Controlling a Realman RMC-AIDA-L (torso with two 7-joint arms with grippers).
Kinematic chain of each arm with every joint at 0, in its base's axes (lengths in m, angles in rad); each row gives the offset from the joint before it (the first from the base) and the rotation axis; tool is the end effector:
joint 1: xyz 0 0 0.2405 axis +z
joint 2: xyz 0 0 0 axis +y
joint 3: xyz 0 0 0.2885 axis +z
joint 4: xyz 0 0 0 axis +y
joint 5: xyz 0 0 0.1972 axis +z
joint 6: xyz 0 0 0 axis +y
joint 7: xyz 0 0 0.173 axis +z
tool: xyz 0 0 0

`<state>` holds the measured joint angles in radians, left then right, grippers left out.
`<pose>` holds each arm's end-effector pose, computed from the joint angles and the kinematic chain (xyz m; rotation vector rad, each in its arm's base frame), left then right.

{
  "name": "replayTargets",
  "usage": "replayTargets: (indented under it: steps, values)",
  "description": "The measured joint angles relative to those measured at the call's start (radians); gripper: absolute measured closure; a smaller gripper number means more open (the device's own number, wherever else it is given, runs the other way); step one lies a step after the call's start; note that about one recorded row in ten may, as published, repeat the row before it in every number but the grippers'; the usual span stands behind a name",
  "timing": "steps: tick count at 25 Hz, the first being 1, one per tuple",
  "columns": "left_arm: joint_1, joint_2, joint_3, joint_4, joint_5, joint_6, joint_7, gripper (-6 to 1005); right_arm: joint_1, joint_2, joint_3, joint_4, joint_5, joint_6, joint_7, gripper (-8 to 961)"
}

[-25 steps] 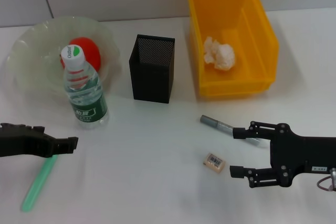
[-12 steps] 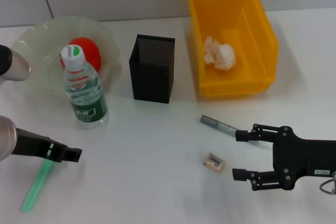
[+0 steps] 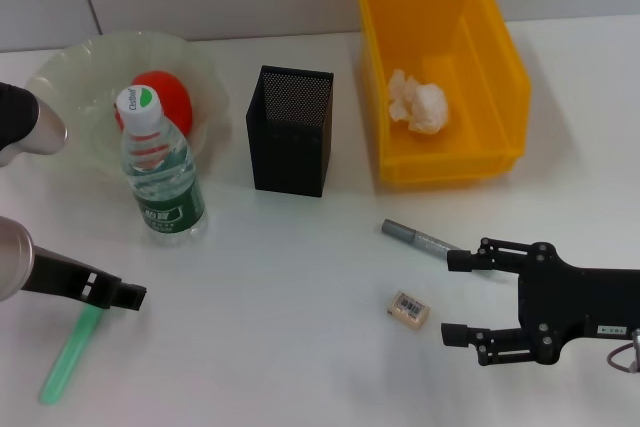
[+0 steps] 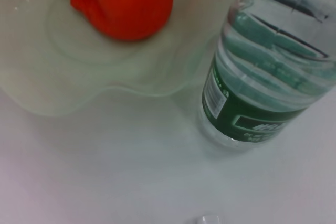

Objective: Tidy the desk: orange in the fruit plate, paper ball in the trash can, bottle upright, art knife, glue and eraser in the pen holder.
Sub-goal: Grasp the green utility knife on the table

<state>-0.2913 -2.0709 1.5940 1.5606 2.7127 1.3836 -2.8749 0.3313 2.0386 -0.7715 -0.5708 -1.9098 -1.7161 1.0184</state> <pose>-0.2746 0.3184 -0.0397 -2.2644 -1.1501 0.4396 0.3096 0.2622 -0.0404 -2.7841 0.3760 0.7805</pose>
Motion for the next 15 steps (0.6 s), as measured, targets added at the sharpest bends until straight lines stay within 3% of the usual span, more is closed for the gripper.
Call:
replayTargets:
  steps: [15]
  values:
    - [-0.022, -0.002, 0.008, 0.01, -0.005, 0.018, -0.001, 239, -0.005, 0.0, 0.002, -0.007, 0.009, 0.001, -0.012, 171]
